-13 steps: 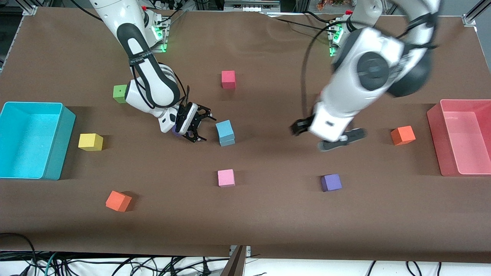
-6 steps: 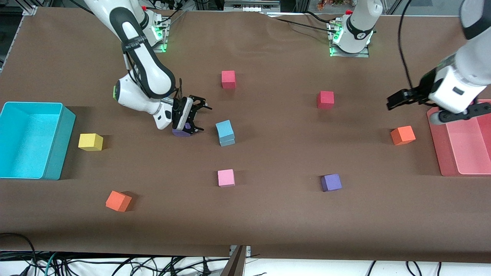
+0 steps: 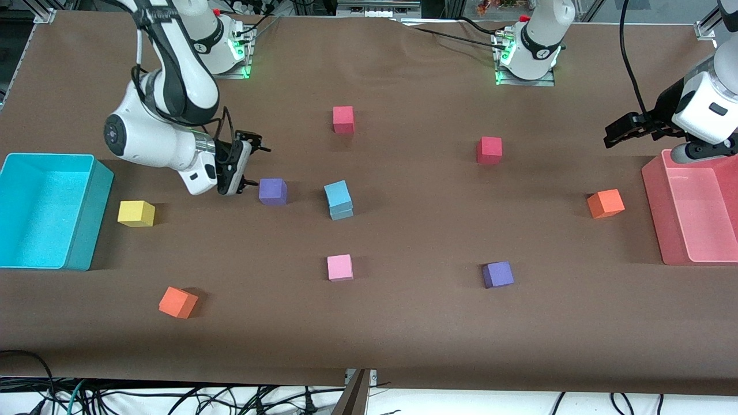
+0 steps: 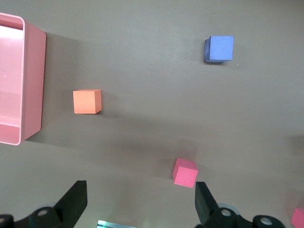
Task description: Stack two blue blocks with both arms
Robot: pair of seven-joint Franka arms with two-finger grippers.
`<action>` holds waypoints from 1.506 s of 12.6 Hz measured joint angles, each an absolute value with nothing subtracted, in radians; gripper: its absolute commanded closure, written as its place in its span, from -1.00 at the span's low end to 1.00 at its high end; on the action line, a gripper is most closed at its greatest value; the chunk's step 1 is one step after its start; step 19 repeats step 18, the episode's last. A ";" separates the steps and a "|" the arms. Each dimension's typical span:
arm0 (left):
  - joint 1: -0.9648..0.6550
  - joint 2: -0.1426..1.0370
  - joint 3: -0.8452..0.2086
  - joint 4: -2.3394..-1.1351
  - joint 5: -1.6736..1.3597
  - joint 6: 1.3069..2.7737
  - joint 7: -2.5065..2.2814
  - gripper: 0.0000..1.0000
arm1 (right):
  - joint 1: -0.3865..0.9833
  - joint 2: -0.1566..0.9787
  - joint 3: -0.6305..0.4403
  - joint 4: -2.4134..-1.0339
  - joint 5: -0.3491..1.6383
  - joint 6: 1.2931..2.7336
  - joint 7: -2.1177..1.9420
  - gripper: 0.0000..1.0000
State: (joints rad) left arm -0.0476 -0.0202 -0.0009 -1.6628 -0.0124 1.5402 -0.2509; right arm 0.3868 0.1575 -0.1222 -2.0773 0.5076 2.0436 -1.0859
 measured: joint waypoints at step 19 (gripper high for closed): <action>-0.046 -0.037 -0.005 -1.675 -0.012 1.540 -0.251 -0.99 | 0.056 0.015 -0.051 -1.694 -0.012 1.655 0.037 -1.00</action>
